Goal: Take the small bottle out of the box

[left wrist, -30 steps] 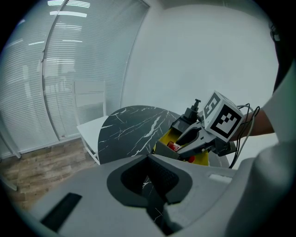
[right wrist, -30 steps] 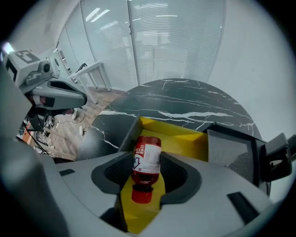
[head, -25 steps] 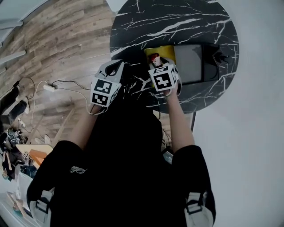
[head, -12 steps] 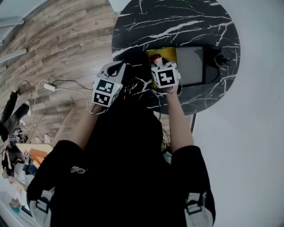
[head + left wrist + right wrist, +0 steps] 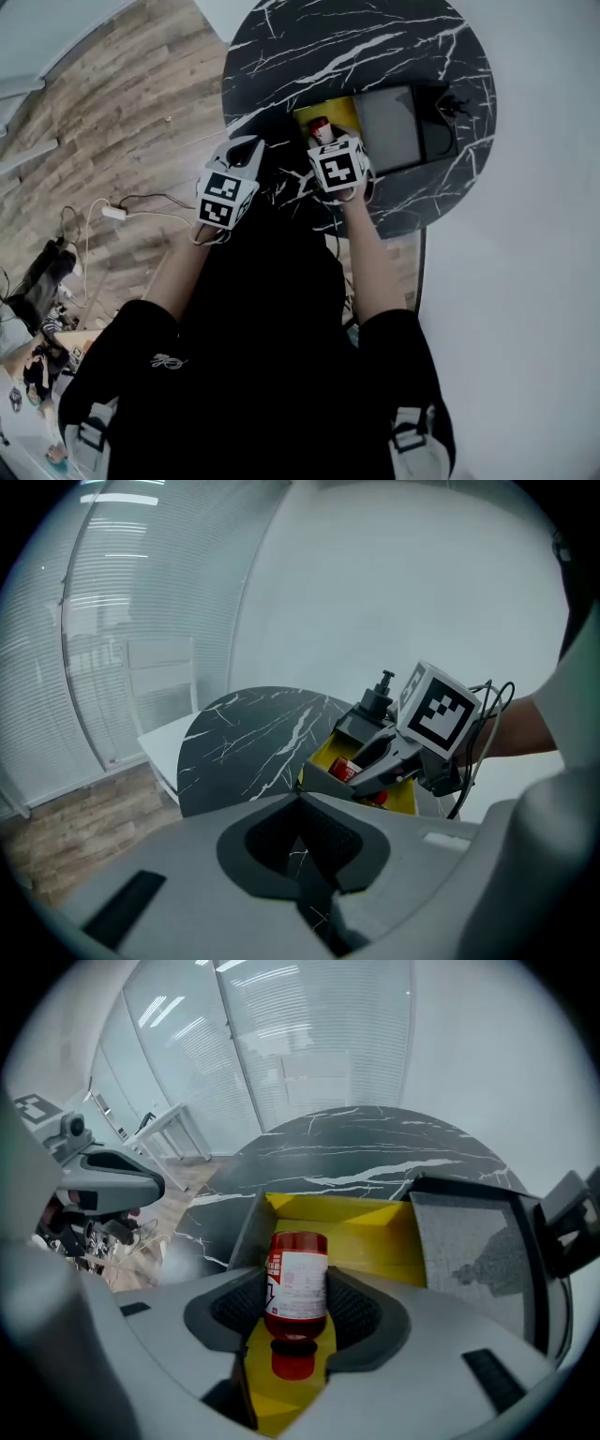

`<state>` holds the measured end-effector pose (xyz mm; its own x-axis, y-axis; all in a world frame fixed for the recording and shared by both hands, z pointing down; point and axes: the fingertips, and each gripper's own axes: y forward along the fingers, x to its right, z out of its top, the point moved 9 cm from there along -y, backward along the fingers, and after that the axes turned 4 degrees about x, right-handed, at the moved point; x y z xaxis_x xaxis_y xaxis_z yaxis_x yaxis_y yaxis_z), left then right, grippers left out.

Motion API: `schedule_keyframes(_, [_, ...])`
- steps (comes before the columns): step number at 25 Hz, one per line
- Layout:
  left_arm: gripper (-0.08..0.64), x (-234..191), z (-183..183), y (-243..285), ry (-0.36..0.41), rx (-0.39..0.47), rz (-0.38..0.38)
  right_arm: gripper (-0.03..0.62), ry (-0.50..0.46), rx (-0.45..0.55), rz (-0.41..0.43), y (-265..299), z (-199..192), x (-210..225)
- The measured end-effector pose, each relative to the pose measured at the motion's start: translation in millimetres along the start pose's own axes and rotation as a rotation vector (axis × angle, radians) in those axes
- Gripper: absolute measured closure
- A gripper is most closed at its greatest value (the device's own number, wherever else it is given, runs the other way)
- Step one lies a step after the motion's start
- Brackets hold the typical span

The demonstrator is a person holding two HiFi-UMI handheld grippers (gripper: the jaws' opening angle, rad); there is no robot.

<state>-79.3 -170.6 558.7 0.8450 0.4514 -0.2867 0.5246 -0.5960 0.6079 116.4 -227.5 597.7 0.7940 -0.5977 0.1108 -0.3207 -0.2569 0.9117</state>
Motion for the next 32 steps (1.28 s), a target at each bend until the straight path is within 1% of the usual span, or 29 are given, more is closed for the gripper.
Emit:
schedule_keyframes(4, [0.561,2,8,3,0.031,-0.002,-0.02,0.402,0.056,0.096,-0.019,-12,-3,1])
schedule_keyframes(10, [0.561,5,22,11,0.082,0.005,-0.063,0.402,0.113,0.214,-0.088,-28,-8,-1])
schedule_keyframes(18, [0.561,12,43,25,0.179,0.003,-0.16,0.402,0.248,0.431,-0.207,-57,-11,-13])
schedule_keyframes(22, [0.562,24,56,29,0.224,0.019,-0.197,0.402,0.289,0.519,-0.27,-77,-18,-18])
schedule_keyframes(27, [0.561,44,66,32,0.27,0.042,-0.222,0.402,0.321,0.613,-0.324,-100,-31,-19])
schedule_keyframes(32, [0.561,66,74,28,0.281,0.081,-0.222,0.402,0.347,0.702,-0.349,-124,-48,-20])
